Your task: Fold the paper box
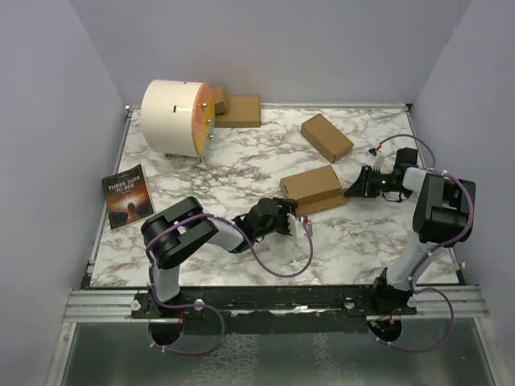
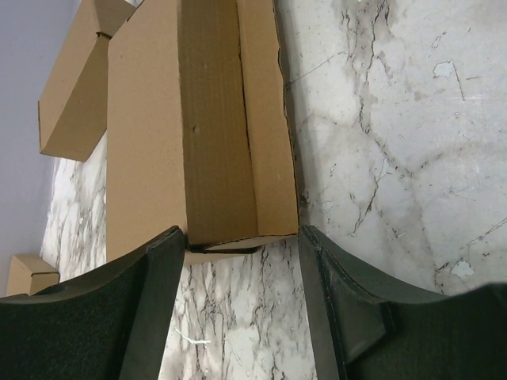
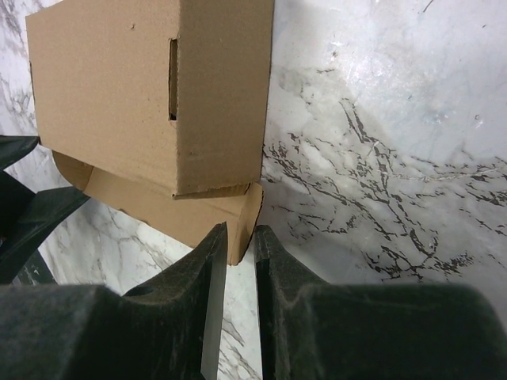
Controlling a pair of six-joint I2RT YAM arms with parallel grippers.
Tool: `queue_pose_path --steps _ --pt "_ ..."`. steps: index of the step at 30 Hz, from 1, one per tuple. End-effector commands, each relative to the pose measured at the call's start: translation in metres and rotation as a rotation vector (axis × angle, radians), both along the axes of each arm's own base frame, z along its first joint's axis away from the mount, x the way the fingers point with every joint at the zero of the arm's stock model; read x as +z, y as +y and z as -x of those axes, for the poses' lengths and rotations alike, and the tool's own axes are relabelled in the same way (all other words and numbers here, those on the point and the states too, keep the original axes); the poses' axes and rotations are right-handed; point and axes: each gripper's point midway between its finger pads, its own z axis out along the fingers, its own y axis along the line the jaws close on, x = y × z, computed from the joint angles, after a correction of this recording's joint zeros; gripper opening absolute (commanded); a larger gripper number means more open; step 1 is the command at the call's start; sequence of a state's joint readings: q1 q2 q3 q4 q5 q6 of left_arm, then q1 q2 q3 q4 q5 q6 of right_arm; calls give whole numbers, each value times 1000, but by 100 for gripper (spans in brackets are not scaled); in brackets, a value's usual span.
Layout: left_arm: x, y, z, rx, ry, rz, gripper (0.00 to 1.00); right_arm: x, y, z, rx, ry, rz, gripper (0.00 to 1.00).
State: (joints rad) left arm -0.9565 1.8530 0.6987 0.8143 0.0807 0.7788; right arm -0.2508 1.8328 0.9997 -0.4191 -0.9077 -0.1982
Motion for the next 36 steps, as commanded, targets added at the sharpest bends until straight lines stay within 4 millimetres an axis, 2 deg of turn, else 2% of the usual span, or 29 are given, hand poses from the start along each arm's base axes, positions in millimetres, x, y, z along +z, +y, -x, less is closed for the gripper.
queue_pose_path --steps 1,10,18,25,27,31,36 --pt "-2 -3 5 -22 61 2 60 14 -2 -12 1 -64 -14 21" --pt "-3 -3 5 -25 82 -3 60 15 -6 -16 -14 -93 16 16" --pt "-4 -3 6 -28 91 -4 60 13 -11 -23 -48 -95 43 21" --pt "-5 -3 6 -29 102 -2 60 10 -12 -24 -59 -78 39 19" --pt "-6 -3 7 -29 108 -3 60 10 -12 -24 -61 -84 43 18" --pt "-7 -4 5 -20 115 -4 60 8 -12 -21 -59 -86 50 3" --pt "-8 -6 2 -5 127 3 60 13 -10 -14 -37 -122 65 1"
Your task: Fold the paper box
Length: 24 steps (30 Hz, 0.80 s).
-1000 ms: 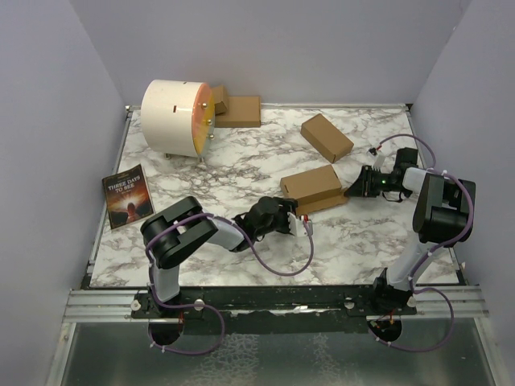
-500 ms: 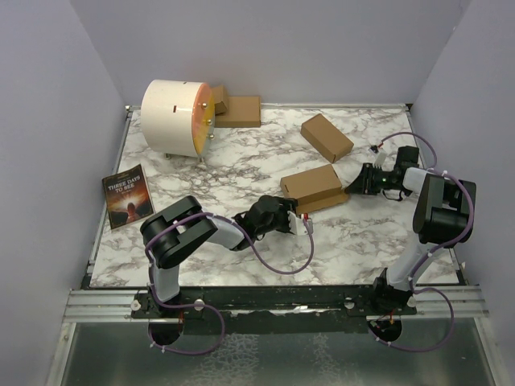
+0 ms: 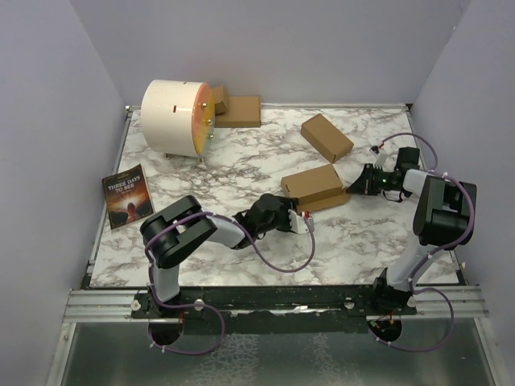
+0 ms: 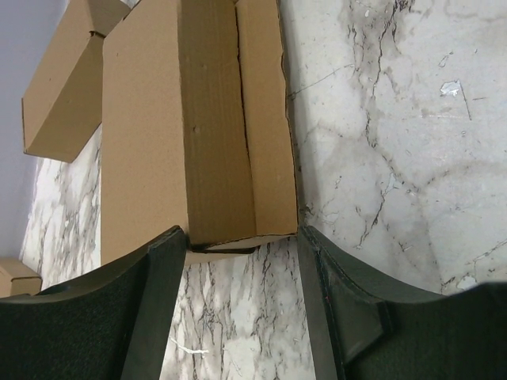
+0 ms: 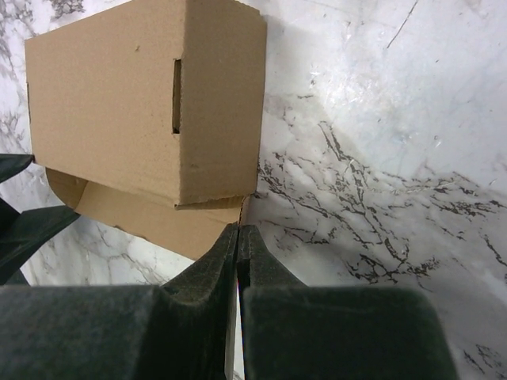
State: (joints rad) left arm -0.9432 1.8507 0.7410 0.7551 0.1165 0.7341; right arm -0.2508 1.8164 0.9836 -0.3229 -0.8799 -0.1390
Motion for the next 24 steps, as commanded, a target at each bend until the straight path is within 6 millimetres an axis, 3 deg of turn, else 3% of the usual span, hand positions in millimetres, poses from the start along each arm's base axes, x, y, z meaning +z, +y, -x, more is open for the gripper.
queue_pose_path --steps 1,24 --pt "-11 0 4 0 76 -14 59 11 -5 1 11 -83 47 1" --pt "-3 -8 -3 29 142 22 58 14 -9 7 44 -221 141 1"
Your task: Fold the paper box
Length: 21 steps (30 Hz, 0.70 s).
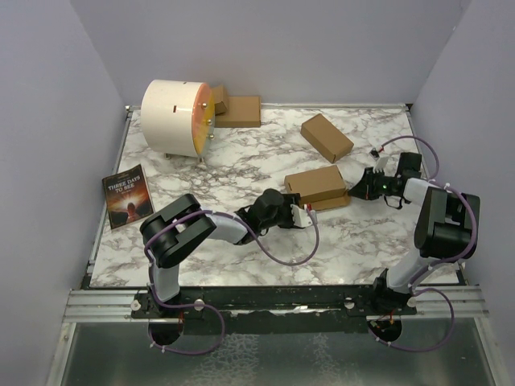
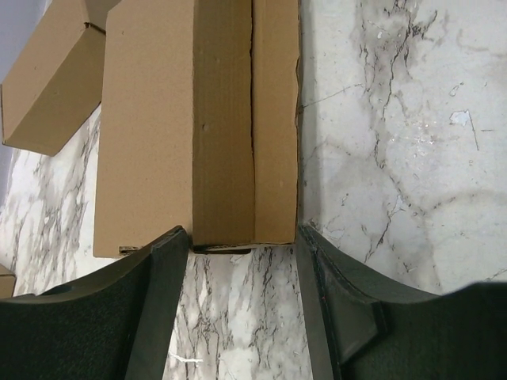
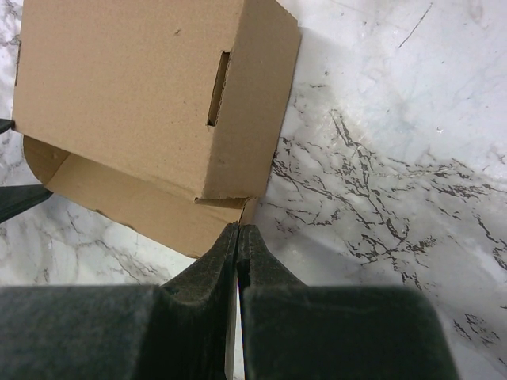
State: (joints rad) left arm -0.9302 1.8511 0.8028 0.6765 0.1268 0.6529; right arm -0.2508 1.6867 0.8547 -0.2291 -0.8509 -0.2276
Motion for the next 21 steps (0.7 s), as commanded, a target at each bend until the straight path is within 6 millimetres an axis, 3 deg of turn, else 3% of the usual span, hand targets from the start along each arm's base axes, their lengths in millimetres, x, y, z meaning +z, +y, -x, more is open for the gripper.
queue_pose_path --steps 1,21 --pt "-8 -2 4 -3 70 -2 58 8 -7 -6 11 -82 54 1" --pt "-11 -4 11 37 144 -2 56 5 -6 -14 37 -95 87 1"
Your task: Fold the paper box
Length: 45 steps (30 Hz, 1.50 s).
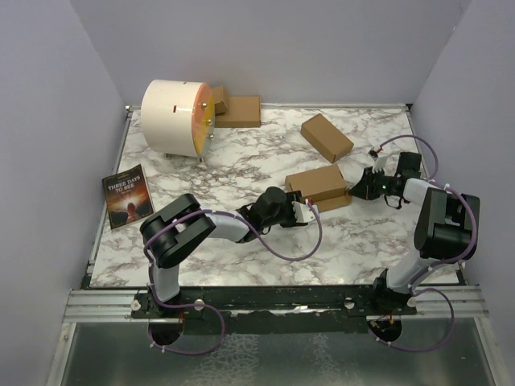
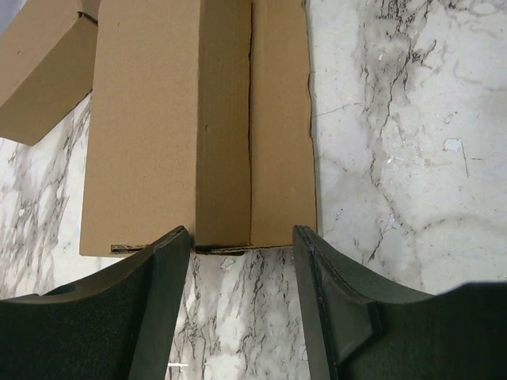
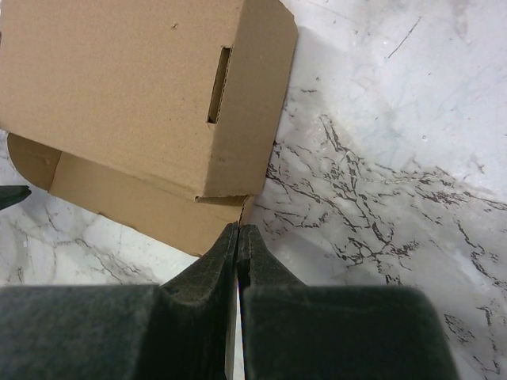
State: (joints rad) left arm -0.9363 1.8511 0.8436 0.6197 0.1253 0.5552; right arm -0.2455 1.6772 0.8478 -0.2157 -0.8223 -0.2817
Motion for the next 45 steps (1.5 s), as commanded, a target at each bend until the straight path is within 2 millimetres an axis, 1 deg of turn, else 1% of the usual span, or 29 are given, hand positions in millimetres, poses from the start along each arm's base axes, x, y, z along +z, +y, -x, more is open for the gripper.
queue_pose_path --steps 1,4,7,9,11,13,17,18,19,20,22,24,28,31,32,33,37,40,45 --pt "-11 3 9 -1 52 -28 56 6 -2 -12 8 -39 30 1" --pt "-8 6 13 -20 32 -28 60 3 -4 -13 -10 -5 23 1" --pt "-1 9 18 -71 3 -25 69 0 -4 -14 -19 18 20 1" --pt "1 12 20 -95 1 -28 74 0 -5 -14 -23 25 17 1" --pt "3 15 20 -109 11 -26 76 1 -4 -15 -24 25 15 1" --pt "9 14 20 -119 21 -8 77 3 -4 -15 -22 21 13 1" --pt "35 11 15 -79 63 80 80 3 -4 -15 -17 16 11 1" --pt "38 11 13 -60 92 98 80 3 -3 -15 -16 17 10 1" --pt "51 11 10 -45 95 129 80 2 -3 -15 -15 20 9 1" --pt "60 12 8 -36 100 151 80 2 -3 -15 -14 22 7 1" --pt "66 17 3 -23 89 164 78 2 -3 -16 -13 23 6 1" --pt "61 24 -2 -24 48 122 78 3 -3 -16 -12 23 4 1" --pt "45 32 -2 -114 -101 21 78 3 -2 -16 -11 23 1 1" --pt "42 25 -4 -163 -139 -14 80 3 -2 -16 -12 25 1 1" --pt "34 24 -6 -170 -140 -36 81 3 -2 -16 -12 25 0 1" --pt "30 23 -10 -169 -146 -50 81 3 -2 -16 -11 26 -2 1" --pt "21 17 -20 -178 -171 -87 82 3 -1 -15 -10 30 -7 1" --pt "16 12 -23 -190 -163 -101 82 2 -1 -15 -9 35 -9 1" --pt "13 11 -25 -177 -163 -92 82 1 -1 -14 -7 37 -12 1"
